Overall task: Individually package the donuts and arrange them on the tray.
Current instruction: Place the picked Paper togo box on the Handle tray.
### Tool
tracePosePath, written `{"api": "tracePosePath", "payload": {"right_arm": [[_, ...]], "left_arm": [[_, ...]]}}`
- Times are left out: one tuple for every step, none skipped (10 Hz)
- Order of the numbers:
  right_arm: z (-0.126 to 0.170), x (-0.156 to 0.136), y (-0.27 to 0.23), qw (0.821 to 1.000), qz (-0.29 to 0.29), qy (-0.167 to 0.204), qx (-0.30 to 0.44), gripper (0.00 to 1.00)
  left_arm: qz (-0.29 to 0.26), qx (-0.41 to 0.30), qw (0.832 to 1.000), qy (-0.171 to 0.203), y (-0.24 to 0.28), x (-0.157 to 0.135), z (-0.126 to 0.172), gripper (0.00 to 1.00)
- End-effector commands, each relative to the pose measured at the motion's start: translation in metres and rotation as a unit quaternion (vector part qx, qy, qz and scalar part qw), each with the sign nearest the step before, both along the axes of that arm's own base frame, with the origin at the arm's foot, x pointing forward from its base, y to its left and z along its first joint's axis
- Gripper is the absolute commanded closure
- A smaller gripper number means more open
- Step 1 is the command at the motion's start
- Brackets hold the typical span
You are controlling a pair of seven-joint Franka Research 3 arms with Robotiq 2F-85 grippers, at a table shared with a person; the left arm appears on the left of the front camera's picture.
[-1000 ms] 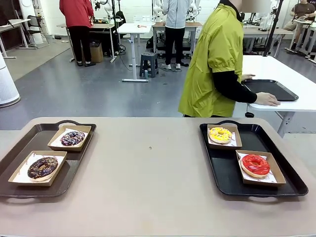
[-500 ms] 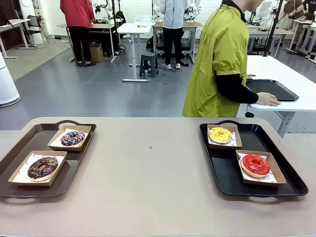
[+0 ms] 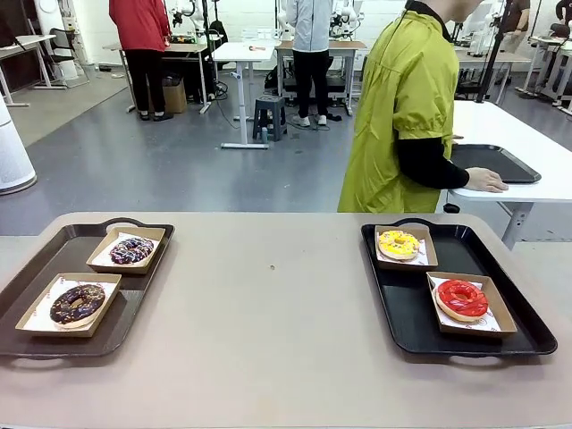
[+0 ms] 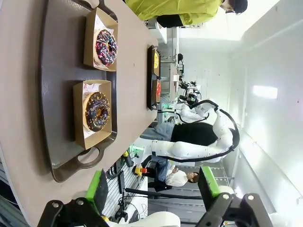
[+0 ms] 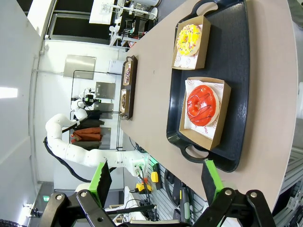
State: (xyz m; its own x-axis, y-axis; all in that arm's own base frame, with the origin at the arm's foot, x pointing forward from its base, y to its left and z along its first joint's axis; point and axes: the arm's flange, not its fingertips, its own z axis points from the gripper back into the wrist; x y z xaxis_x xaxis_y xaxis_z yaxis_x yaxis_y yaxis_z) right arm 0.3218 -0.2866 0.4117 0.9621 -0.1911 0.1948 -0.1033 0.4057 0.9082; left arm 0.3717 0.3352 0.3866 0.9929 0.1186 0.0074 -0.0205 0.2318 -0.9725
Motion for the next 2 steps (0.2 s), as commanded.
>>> {"api": "tracePosePath", "payload": {"right_arm": [[0.0024, -0.0013, 0.0024, 1.000, -0.004, 0.003, 0.006, 0.00], [0.0024, -0.0013, 0.0024, 1.000, -0.004, 0.003, 0.006, 0.00]], "left_arm": [[0.009, 0.003, 1.000, -0.002, -0.0037, -0.0035, 0.0026, 0.00], [0.009, 0.003, 1.000, -0.002, -0.0037, -0.0035, 0.0026, 0.00]]}}
